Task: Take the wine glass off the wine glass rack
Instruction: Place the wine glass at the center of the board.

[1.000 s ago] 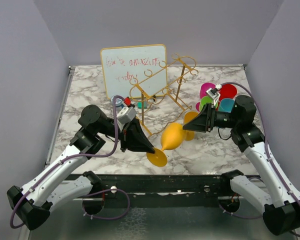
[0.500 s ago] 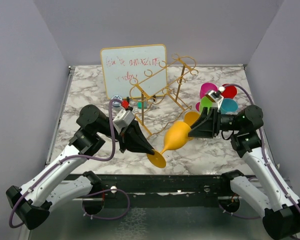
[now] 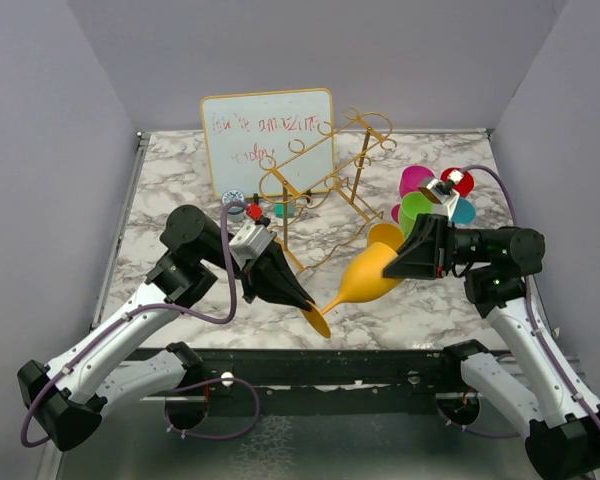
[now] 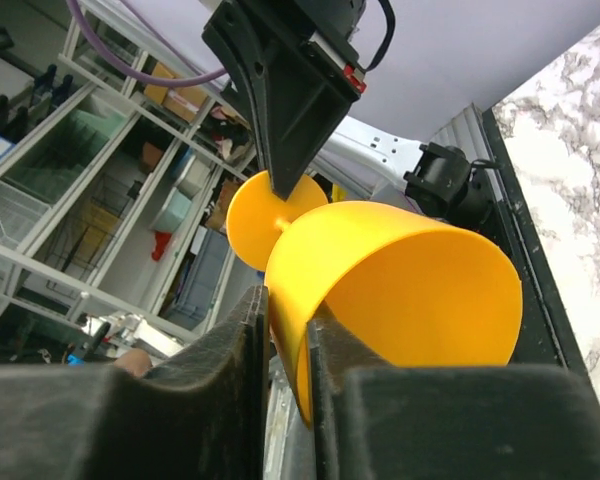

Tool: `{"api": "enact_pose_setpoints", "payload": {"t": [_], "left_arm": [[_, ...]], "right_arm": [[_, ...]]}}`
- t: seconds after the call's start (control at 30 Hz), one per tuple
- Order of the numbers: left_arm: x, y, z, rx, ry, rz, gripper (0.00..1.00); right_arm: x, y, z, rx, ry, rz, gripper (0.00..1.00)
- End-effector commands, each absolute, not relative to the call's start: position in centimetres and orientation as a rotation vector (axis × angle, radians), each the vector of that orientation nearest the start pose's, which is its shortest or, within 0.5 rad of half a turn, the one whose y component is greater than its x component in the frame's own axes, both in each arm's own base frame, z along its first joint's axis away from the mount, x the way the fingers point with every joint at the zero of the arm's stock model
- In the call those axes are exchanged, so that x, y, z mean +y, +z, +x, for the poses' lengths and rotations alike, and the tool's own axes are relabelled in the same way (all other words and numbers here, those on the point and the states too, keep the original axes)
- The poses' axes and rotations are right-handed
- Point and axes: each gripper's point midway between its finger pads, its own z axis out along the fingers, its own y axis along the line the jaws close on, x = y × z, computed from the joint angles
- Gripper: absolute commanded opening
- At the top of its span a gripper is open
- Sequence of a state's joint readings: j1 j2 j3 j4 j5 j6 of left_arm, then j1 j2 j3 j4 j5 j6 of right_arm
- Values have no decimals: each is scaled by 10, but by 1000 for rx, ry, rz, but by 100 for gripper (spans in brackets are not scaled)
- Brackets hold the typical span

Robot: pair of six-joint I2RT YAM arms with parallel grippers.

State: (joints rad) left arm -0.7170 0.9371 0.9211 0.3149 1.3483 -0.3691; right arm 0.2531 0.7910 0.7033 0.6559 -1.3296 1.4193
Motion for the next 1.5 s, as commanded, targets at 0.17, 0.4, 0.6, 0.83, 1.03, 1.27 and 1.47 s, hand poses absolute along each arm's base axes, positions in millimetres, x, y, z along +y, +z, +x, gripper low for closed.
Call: {"api": "enact_pose_setpoints", "payload": {"t": [0.17, 0.4, 0.6, 0.83, 1.03, 1.27, 1.47], "left_arm": [[-283, 370, 67, 1003, -1604, 1405, 0], [-285, 357, 80, 1161, -1562, 1333, 55], [-275, 328, 109, 1492, -1352, 1229, 96], [-255, 301, 135, 1767, -1174, 997, 99], [-246, 290, 142, 1874, -1130, 842, 99], [-229, 273, 167, 1965, -983, 612, 99], [-213, 270, 185, 1985, -869, 457, 99]], "right_arm": [[208, 387, 79, 1627, 1933, -761, 0], [210, 380, 88, 1663, 1869, -740, 0], [209, 345, 118, 1884, 1633, -627, 0], [179, 269, 146, 2267, 1202, -439, 0], [157, 243, 158, 2358, 928, -401, 1], [171, 210, 155, 2462, 699, -487, 1], [198, 185, 166, 2474, 295, -543, 0]]}}
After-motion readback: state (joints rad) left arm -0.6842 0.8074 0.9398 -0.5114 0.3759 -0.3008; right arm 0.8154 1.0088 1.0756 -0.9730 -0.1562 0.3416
